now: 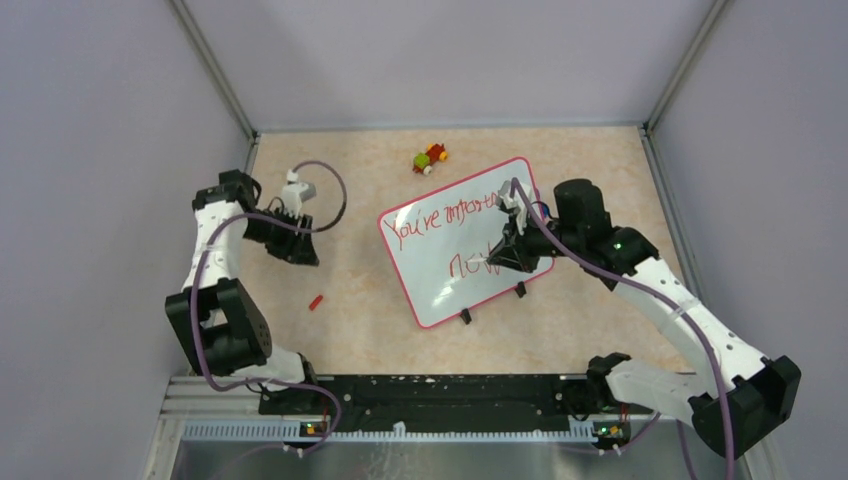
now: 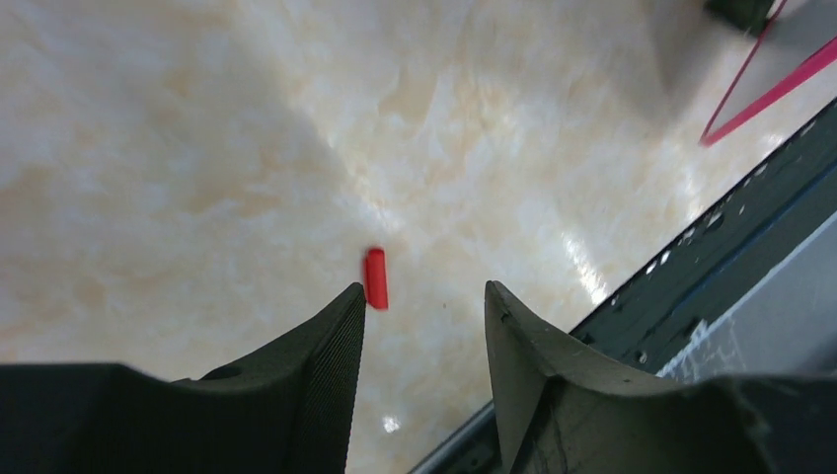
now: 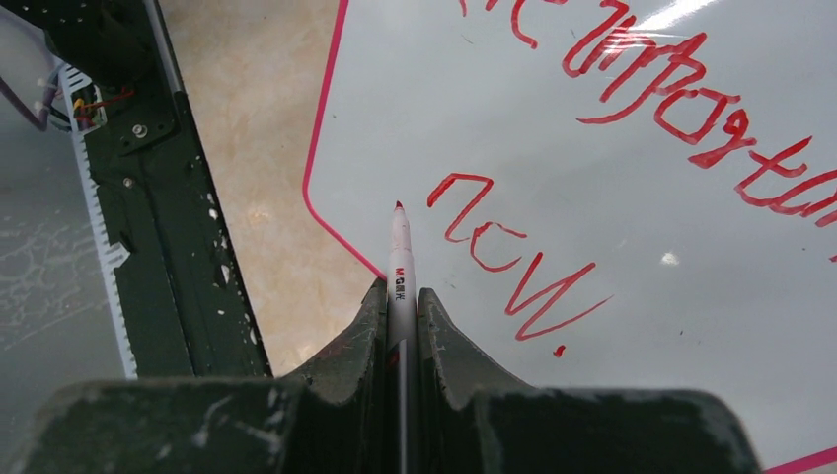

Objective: Write a sentence on the whiteboard
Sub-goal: Pick up the pen cap from the center of the board.

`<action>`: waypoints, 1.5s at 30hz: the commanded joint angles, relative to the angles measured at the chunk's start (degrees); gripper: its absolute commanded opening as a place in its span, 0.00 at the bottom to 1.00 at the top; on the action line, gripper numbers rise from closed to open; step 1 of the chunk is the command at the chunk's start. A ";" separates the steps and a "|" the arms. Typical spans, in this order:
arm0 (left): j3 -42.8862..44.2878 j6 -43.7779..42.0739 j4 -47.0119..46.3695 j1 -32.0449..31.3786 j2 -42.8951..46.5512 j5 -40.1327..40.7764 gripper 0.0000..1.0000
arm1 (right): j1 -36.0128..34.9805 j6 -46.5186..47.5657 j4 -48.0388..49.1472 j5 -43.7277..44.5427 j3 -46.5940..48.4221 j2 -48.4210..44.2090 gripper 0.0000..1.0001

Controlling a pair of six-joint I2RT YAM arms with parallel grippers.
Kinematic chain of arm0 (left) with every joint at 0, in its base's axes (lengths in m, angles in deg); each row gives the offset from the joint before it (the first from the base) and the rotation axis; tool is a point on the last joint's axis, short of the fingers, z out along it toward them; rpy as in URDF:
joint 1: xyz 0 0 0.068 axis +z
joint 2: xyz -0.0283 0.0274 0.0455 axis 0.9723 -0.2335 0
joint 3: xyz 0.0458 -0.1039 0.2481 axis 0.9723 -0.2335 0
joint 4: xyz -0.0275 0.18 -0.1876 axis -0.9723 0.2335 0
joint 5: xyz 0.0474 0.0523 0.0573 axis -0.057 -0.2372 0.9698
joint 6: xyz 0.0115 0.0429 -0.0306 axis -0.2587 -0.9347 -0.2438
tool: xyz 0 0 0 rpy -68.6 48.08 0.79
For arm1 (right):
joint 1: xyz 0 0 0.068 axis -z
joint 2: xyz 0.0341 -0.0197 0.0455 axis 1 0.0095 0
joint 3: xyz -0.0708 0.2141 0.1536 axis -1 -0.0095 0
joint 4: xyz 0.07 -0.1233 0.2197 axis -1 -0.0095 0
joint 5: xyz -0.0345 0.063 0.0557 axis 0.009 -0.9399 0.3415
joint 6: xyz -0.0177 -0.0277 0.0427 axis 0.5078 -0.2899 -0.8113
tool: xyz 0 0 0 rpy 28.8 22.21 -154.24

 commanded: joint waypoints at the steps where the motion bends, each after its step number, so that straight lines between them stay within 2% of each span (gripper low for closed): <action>1: -11.79 -7.76 -0.08 -0.10 6.24 9.17 0.53 | 0.38 -0.11 2.24 -4.45 -0.53 -2.05 0.00; 5: -21.75 -8.33 -8.04 -0.08 10.65 11.09 0.54 | 0.38 -0.13 2.29 -5.11 -0.64 -1.82 0.00; 12: -31.38 -5.83 -21.03 -0.08 12.54 12.98 0.54 | 0.38 -0.47 1.57 -5.53 -0.34 -1.78 0.00; 21: -36.06 -5.90 -30.17 -0.08 10.18 14.82 0.51 | 0.38 -0.22 1.57 -4.63 -0.02 -1.18 0.00; 26: -39.92 -6.76 -33.68 -0.16 9.75 16.11 0.46 | 0.38 -0.13 1.41 -3.83 0.08 -1.05 0.00; 32: -43.03 -8.42 -34.72 -0.59 10.72 16.23 0.45 | 0.38 0.21 1.01 -3.71 0.47 -0.53 0.00; 38: -43.95 -9.09 -35.00 -1.83 10.47 16.18 0.32 | 0.38 -0.12 1.37 -3.45 0.51 -0.46 0.00; 45: -41.64 -4.35 -32.68 -2.19 9.76 11.83 0.13 | 0.38 -1.54 1.12 -2.94 1.44 0.51 0.00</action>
